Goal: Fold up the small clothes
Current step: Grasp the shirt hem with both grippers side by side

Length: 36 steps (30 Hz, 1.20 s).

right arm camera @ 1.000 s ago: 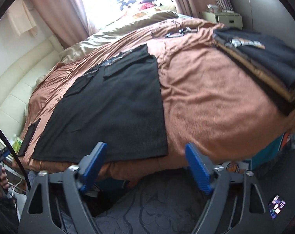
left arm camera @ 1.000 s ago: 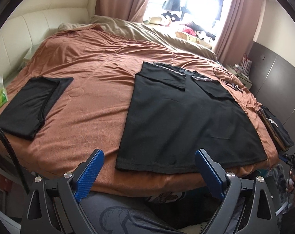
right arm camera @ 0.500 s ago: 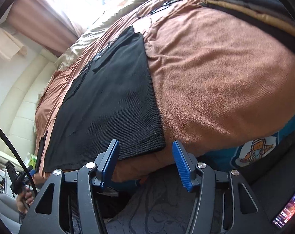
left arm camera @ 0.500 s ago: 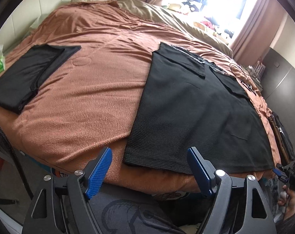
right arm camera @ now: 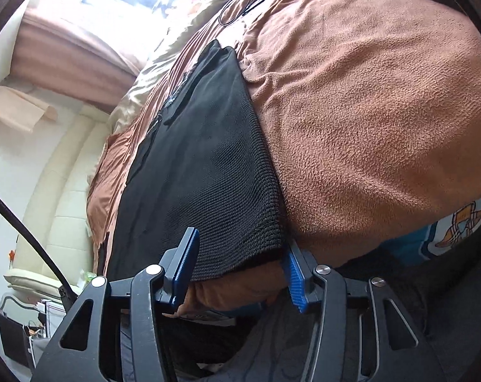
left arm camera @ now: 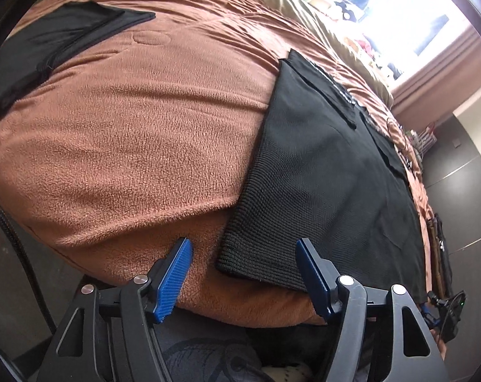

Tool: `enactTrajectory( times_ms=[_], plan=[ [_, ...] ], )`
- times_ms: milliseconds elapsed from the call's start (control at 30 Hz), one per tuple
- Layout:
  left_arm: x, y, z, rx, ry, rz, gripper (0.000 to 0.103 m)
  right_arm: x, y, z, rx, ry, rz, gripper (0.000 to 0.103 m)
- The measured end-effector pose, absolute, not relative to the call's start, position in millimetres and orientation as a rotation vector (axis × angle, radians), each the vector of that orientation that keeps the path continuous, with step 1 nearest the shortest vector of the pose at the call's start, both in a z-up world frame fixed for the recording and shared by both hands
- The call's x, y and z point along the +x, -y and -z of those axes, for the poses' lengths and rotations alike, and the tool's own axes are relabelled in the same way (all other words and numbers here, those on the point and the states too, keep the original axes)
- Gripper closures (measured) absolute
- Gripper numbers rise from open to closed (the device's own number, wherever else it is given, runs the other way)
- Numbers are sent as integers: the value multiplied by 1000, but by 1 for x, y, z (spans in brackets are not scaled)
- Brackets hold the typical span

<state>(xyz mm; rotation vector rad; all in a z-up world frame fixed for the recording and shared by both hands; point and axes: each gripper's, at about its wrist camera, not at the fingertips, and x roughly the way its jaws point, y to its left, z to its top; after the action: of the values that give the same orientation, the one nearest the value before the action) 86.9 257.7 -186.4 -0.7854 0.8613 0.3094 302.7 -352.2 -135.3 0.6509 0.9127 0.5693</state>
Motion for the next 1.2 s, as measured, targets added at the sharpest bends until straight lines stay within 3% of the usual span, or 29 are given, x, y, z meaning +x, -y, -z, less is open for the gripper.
enactTrajectory(
  times_ms=[267,367,433,533,1033,1133,1200],
  plan=[
    [89,-253,189,-888,-835,-255,34,300,351,145,712,-890,-553,56],
    [87,-251,187,-901,-840,-217,34,297,352,143,681,-901,-532,71],
    [83,-253,189,-967,-825,-174,35,296,354,141,685,-907,-546,92],
    [79,-251,187,-966,-820,-157,38,294,362,134,683,-887,-548,98],
    [103,-245,183,-939,-774,-202,38,291,372,137,711,-895,-518,97],
    [102,-249,182,-917,-784,-245,46,292,363,140,690,-935,-533,92],
    [100,-252,185,-910,-800,-274,57,291,357,141,687,-951,-539,84]
  ],
)
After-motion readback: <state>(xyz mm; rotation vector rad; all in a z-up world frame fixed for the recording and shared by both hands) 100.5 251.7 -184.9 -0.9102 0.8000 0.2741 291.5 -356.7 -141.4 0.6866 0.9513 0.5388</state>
